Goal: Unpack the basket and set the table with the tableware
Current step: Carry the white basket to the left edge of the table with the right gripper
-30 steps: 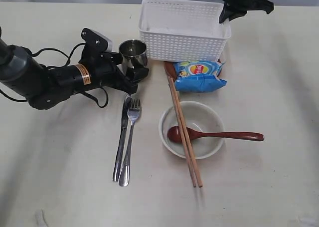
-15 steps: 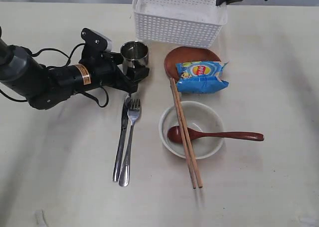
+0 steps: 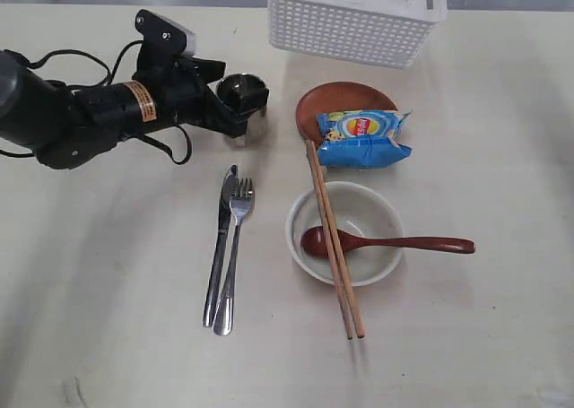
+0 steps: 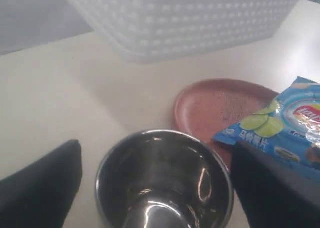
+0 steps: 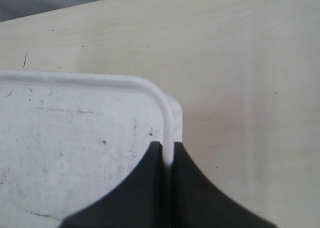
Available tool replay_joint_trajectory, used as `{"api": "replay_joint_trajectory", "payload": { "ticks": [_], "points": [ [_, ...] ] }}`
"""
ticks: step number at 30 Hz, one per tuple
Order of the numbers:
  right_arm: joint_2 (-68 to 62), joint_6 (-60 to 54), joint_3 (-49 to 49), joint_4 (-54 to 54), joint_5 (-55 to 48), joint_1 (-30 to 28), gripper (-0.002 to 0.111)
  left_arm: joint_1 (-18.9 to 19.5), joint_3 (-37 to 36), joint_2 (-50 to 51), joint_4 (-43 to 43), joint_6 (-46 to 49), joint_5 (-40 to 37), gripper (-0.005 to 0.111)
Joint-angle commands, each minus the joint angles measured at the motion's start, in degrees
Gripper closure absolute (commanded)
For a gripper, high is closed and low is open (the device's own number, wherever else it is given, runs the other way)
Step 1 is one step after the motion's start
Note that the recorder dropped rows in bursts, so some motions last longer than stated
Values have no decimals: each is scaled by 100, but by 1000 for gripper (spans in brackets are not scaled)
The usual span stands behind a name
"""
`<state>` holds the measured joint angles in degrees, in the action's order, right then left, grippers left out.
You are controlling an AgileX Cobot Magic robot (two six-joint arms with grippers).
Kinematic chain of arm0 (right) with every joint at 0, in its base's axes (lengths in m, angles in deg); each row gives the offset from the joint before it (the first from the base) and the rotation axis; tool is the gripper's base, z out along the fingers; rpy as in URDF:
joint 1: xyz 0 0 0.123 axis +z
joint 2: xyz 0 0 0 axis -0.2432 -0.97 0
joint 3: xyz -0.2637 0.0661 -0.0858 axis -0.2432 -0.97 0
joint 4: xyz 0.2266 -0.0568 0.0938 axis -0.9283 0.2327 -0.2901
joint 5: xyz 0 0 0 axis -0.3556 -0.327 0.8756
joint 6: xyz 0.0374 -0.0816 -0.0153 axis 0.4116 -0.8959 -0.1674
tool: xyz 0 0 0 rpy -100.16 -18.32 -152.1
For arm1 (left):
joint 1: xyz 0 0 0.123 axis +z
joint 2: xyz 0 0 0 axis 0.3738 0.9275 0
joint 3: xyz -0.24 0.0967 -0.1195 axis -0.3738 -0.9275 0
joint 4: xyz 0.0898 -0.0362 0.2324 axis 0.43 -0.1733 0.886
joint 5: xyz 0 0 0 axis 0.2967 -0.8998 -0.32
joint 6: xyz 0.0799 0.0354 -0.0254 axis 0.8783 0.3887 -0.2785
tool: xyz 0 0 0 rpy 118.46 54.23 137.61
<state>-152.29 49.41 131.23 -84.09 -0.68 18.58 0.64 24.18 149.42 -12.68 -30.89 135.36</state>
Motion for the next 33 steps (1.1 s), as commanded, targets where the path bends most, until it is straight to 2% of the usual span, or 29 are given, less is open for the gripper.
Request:
{"api": "replay_joint_trajectory", "payload": {
  "ticks": [1,9,13,16,18,22,23,27,33],
  "points": [
    [203,-34,6,8,54,130,109,6,12,-522,35,-50,-396,31],
    [205,-33,433,8,213,723,109,6,12,-1708,-58,1,-1028,31],
    [205,-144,723,8,89,1087,109,6,12,-2356,-959,212,-1752,34],
    [205,-180,884,34,33,1368,109,6,12,-2952,-2233,739,-2505,50],
    [205,-180,949,130,3,1545,109,33,12,-3487,-2909,1390,-2896,66],
    [195,-345,949,289,-132,1876,109,76,12,-4581,-2977,1891,-3518,103],
    [194,-571,949,289,-166,1983,109,76,12,-4877,-2961,2075,-3657,106],
    [194,-1416,1006,267,-329,2455,109,88,12,-5805,-2953,2295,-4037,107],
    [194,-2994,1016,-136,-432,3253,109,346,12,-6499,-3030,2175,-4609,107]
  ]
}}
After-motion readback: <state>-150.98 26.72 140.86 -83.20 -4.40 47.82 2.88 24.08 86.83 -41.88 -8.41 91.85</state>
